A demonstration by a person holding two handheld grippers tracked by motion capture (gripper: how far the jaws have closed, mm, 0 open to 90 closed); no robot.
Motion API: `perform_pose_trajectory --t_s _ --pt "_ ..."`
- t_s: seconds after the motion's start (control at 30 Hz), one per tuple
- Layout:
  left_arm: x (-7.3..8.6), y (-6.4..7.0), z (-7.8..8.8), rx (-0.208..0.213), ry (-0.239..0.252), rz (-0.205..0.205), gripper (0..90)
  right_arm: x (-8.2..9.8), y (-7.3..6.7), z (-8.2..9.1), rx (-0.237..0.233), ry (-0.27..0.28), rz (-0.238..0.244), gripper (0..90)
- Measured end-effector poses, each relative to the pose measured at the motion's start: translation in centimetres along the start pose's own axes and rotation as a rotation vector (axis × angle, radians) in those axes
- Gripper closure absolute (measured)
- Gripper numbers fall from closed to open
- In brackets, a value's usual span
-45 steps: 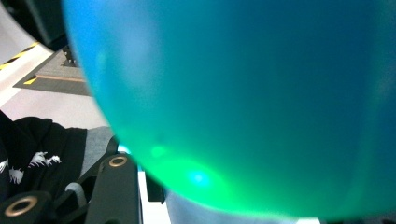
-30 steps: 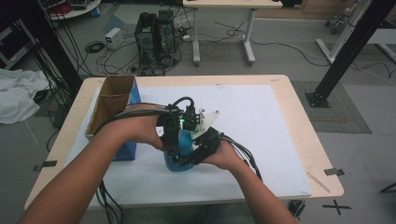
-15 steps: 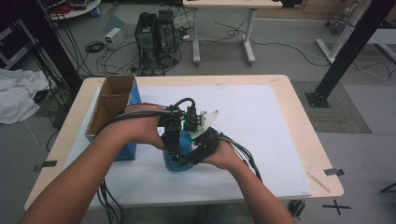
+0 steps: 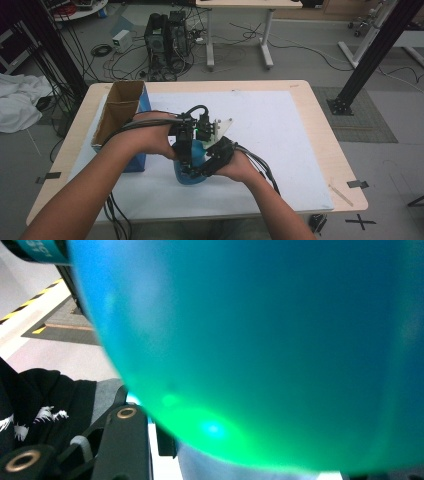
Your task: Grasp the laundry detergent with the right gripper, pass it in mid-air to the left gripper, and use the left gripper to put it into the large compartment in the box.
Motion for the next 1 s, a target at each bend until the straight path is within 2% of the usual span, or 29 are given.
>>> perform_pose_trajectory --t_s 0.13,0.33,0.4,0.47,0.5,0.53,0.6,0.63,0.73,0.87,0.9,0.93,1.0 --pt "-0.07 -0.10 -0.03 -0.014 -0.002 -0.011 35.3 0.03 -0.25 0.08 -0.015 -0.014 -0.032 45.8" --pt "-0.14 -0.06 -0.01 -0.019 -0.007 -0.005 35.9 0.06 -0.17 0.05 -0.012 -0.006 -0.027 45.8" --pt "-0.19 -0.11 0.05 -0.039 -0.008 -0.020 36.1 0.05 -0.06 0.05 -0.007 -0.001 -0.015 45.8" --pt "-0.17 0.01 -0.01 -0.026 -0.010 -0.004 36.2 0.05 -0.16 0.07 -0.010 -0.008 -0.024 45.9" --pt "-0.16 0.12 -0.03 -0.019 -0.013 0.009 36.4 0.01 0.08 0.01 -0.001 0.005 0.004 45.9" --pt "-0.22 -0.01 -0.01 -0.036 -0.013 -0.007 36.5 0.01 0.09 -0.01 0.002 0.007 0.005 45.9" --pt "-0.28 -0.07 -0.02 -0.040 -0.020 -0.009 36.7 0.08 -0.17 0.10 -0.013 -0.009 -0.034 45.9" --pt "-0.31 -0.08 -0.04 -0.045 -0.022 -0.010 36.9 0.09 -0.19 0.11 -0.011 -0.012 -0.039 46.0" --pt "-0.31 -0.07 -0.09 -0.043 -0.023 -0.003 37.1 0.12 -0.01 0.08 -0.004 -0.010 -0.022 46.0" --pt "-0.20 -0.06 0.16 -0.033 -0.004 0.006 37.4 0.07 -0.21 0.19 -0.017 -0.012 -0.039 45.9" --pt "-0.17 -0.05 0.20 -0.022 0.001 0.008 37.5 -0.02 0.16 0.16 -0.003 0.012 0.008 45.9" --pt "-0.16 -0.04 0.22 -0.018 0.003 0.009 37.5 -0.03 0.09 0.17 -0.005 0.015 0.002 45.9" --pt "-0.22 -0.07 0.25 -0.023 -0.004 0.007 37.5 -0.02 -0.37 0.23 -0.028 -0.008 -0.048 45.7"
Point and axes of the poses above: each handheld gripper's, and its own axes: z roughly backward along the jaws, x roughly out of its underside, y roughly to its right, the point moved 2 cm from there along -z, roughly forward along the jaws
